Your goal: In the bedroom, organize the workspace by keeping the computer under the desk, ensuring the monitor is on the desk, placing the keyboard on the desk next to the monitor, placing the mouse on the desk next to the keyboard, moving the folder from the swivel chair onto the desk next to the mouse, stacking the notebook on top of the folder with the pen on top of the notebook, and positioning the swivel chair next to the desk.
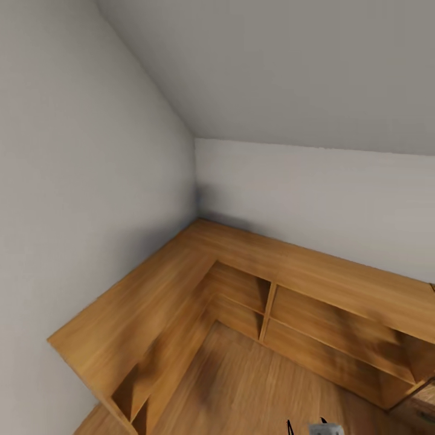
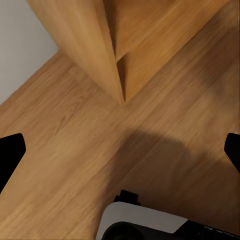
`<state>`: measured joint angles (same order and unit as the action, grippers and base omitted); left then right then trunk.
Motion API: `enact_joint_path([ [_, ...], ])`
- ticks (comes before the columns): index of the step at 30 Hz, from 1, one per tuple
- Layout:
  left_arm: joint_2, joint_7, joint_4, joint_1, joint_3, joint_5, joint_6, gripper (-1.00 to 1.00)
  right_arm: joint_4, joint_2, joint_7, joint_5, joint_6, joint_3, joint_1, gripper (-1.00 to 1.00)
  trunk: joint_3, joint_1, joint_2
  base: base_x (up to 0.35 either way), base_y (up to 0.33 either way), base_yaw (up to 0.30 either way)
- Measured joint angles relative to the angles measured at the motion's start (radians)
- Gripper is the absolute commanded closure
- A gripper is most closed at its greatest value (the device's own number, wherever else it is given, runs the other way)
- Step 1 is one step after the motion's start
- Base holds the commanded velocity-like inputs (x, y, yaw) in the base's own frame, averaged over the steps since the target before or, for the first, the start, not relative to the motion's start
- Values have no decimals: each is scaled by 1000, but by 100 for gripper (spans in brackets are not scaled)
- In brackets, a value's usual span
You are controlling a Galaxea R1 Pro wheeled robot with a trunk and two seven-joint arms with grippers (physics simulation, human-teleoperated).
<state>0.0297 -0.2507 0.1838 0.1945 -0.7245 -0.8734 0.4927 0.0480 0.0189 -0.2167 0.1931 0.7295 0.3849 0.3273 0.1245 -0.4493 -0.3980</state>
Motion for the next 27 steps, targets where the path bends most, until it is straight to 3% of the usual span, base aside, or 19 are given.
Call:
enact_joint_path([
  [15,0,0,0,0,0,0,-1,-100,0,1,0,0,0,-1,0,-100,0,0,0,255,21,-299],
  [27,-1,0,0,0,0,0,-1,-100,0,1,0,0,0,0,0,-100,0,0,0,42,61,-299],
])
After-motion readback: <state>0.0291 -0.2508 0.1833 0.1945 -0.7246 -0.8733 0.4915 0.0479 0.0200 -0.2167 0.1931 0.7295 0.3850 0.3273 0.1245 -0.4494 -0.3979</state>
